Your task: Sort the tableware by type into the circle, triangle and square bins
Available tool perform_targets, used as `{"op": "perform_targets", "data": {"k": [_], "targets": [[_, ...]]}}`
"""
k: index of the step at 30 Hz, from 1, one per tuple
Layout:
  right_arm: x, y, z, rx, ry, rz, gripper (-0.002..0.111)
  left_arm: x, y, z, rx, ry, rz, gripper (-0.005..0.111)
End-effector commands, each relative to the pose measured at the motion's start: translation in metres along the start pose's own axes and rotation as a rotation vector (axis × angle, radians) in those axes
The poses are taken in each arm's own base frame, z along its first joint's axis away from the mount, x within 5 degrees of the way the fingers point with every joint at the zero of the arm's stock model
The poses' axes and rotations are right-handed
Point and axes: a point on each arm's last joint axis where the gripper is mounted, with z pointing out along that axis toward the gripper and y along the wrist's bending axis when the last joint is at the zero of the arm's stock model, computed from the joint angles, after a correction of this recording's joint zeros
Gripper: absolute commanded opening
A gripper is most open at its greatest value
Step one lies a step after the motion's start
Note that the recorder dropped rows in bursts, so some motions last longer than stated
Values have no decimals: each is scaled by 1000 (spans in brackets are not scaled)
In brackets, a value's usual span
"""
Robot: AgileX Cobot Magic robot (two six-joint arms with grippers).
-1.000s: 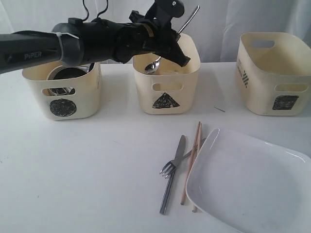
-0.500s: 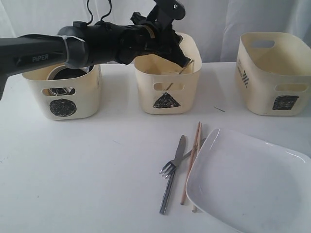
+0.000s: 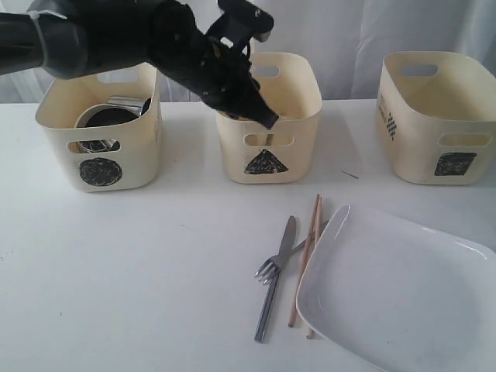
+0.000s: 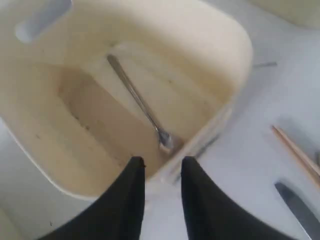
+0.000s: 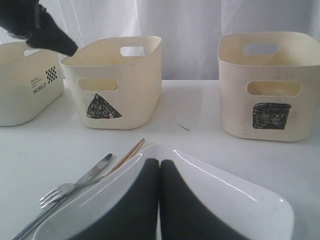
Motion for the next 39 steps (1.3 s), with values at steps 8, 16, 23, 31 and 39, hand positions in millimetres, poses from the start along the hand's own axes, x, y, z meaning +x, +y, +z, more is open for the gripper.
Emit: {"op": "perform_targets", "data": {"k": [8, 16, 23, 31, 39], "targets": [[1, 0, 0, 3, -5, -4, 0, 46, -70, 3, 150, 160, 46, 32], [1, 0, 0, 3, -5, -4, 0, 59, -87, 11, 196, 228, 39, 36], [1, 0, 0, 3, -5, -4, 0, 80, -99, 11, 256, 381, 7, 42], [1, 0, 0, 3, -5, -4, 0, 104, -131, 8, 304, 479, 35, 42], [1, 0, 0, 3, -5, -4, 0, 107, -140, 7, 302, 495, -2, 42]]}}
